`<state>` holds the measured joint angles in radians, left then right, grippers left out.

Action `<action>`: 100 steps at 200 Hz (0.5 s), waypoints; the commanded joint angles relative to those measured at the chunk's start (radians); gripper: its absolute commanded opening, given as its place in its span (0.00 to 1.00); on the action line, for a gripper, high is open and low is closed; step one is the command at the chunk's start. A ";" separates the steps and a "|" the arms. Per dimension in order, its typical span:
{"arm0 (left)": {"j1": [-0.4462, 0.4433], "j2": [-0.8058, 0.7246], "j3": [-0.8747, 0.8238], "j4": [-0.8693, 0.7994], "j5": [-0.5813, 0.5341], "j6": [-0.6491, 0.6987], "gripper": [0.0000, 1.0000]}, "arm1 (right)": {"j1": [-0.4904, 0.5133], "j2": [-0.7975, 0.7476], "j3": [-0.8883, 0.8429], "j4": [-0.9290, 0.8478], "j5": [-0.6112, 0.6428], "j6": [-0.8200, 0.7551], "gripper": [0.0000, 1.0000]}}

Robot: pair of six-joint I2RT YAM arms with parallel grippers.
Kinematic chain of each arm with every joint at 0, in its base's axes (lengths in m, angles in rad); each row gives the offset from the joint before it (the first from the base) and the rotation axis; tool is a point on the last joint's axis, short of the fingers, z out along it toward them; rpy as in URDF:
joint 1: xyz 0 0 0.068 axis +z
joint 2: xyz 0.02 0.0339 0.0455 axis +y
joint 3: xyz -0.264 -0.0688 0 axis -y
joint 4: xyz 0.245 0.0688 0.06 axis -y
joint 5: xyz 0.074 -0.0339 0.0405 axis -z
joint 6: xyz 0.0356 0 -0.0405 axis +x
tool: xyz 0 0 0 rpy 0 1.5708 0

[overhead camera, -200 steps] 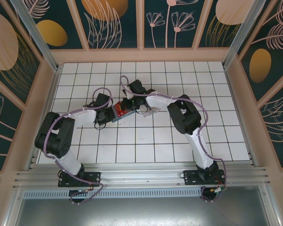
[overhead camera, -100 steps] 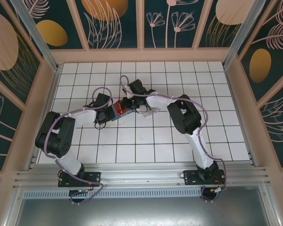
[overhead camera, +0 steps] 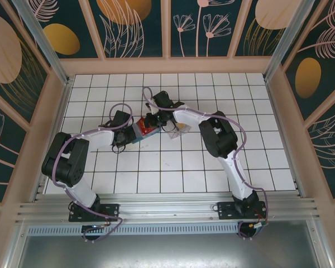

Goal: Put the credit cards into the card holder

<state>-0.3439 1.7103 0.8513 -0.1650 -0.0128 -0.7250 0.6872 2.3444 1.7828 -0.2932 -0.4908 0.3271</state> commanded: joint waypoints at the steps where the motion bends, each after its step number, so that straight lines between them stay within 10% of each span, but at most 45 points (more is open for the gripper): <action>1: 0.028 0.107 -0.044 -0.067 -0.095 0.025 0.03 | -0.012 0.067 -0.043 0.024 0.110 0.014 0.00; 100: 0.029 0.107 -0.050 -0.070 -0.104 0.030 0.03 | -0.026 0.059 -0.095 0.138 -0.069 0.149 0.00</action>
<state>-0.3439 1.7123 0.8547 -0.1692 -0.0132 -0.7238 0.6735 2.3444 1.7264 -0.1799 -0.5671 0.4328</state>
